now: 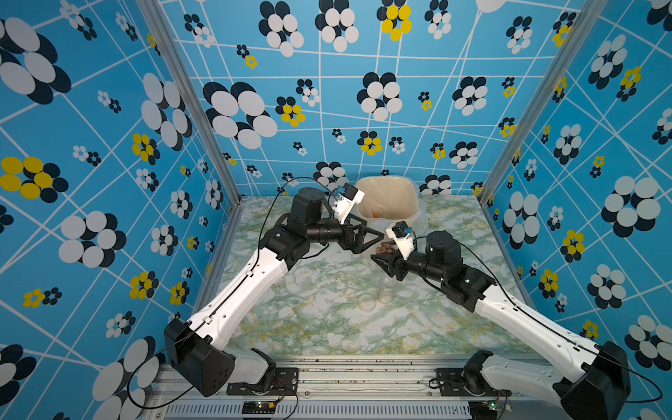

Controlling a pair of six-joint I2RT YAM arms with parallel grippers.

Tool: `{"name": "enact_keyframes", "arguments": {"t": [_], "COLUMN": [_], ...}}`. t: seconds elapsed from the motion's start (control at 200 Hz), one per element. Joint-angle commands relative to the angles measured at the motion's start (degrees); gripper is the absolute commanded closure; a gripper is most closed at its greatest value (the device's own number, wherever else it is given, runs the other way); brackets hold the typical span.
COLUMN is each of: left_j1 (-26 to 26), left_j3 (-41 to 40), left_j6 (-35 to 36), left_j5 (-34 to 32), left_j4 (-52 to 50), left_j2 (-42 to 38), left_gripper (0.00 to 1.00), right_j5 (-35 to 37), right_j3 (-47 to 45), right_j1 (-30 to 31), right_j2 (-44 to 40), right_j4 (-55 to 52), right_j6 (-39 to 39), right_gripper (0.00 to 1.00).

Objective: Empty the moldy dried flower tea in the jars
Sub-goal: Unscrew the lid from the jar.

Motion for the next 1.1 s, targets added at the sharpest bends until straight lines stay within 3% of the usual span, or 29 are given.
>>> {"name": "enact_keyframes", "arguments": {"t": [0.0, 0.1, 0.195, 0.33, 0.685, 1.094], "left_j1": [3.54, 6.59, 7.23, 7.2, 6.1, 5.27], "left_j3": [-2.63, -5.09, -4.71, -3.35, -2.43, -2.01], "left_j6": [-1.14, -7.22, -6.54, -1.55, 3.21, 2.6], "left_j5": [14.76, 21.87, 25.06, 24.5, 20.34, 18.48], "left_j4": [8.13, 16.91, 16.5, 10.42, 4.12, 3.95], "left_j2": [-2.85, -2.53, -1.39, 0.18, 1.79, 2.78], "left_gripper": [0.02, 0.02, 0.04, 0.05, 0.13, 0.45], "right_j5": [-11.14, -18.37, -23.93, -27.38, -29.09, -29.07], "right_j3": [3.12, 4.12, 3.97, 4.15, 4.61, 4.82], "right_j1": [-1.46, -2.12, -2.28, -2.26, -2.28, -2.28], "right_j2": [0.81, 1.93, 2.89, 4.13, 5.48, 5.83], "right_j4": [-3.14, -3.11, 0.01, 2.22, 3.57, 3.85], "right_j6": [0.02, 1.45, 4.16, 6.35, 8.01, 8.35], "right_gripper": [1.0, 1.0, 1.0, 1.0, 1.0, 1.0]}}
